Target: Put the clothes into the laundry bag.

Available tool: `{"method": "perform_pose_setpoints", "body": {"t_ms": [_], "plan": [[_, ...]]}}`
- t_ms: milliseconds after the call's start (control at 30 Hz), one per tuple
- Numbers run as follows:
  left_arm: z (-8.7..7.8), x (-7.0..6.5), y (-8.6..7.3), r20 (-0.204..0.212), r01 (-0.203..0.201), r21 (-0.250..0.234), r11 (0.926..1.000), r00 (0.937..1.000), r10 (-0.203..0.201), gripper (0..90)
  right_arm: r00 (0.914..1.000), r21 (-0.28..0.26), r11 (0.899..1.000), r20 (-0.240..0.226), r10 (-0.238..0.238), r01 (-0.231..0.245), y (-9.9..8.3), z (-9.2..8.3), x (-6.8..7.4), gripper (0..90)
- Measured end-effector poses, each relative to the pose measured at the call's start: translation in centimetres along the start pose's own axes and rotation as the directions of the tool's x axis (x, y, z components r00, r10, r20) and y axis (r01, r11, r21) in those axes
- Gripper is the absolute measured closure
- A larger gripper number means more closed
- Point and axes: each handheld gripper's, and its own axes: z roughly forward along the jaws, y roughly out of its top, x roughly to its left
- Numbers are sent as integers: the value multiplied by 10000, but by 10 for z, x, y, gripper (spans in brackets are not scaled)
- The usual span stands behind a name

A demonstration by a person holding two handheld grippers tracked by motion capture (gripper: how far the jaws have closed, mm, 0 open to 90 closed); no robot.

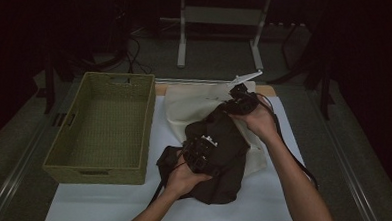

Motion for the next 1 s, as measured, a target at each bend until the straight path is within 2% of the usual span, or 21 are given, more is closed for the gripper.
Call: {"method": "perform_pose_setpoints", "body": {"t_ms": [133,267,333,500,600,733,800,867,933,1000], "plan": [[-6,0,1,248,-376,-197,9991,9990,380,405,10000,47,10000,-21,2,-2,0,1,1,861],[-11,5,6,485,-491,-196,9986,9976,500,512,9999,97,9999,-75,-101,102,-1,1,2,861],[-15,7,8,469,-548,-325,9980,9973,563,548,9999,107,9999,-109,-96,97,-1,1,2,861],[-31,15,19,532,5,-1070,9943,9986,53,575,9998,167,9998,-174,-117,120,-1,0,3,861],[-45,23,26,550,399,-1672,9851,9980,-310,582,9997,201,9996,-202,-169,173,-2,1,4,861],[-60,31,31,419,521,-2185,9745,9982,-440,589,9997,-30,10000,-231,-76,76,0,-2,4,862],[-66,34,32,483,575,-2540,9655,9977,-468,589,9994,-130,9999,-330,-48,43,0,-4,3,862],[-65,34,34,610,651,-2630,9626,9968,-507,588,9991,-282,9995,-402,109,-120,2,-7,3,863],[-60,31,36,752,679,-2686,9609,9959,-494,589,9974,-403,9989,-693,217,-245,4,-9,5,864],[-51,27,38,986,915,-2781,9562,9929,-664,588,9964,-447,9988,-831,138,-176,6,-9,10,864]]}}
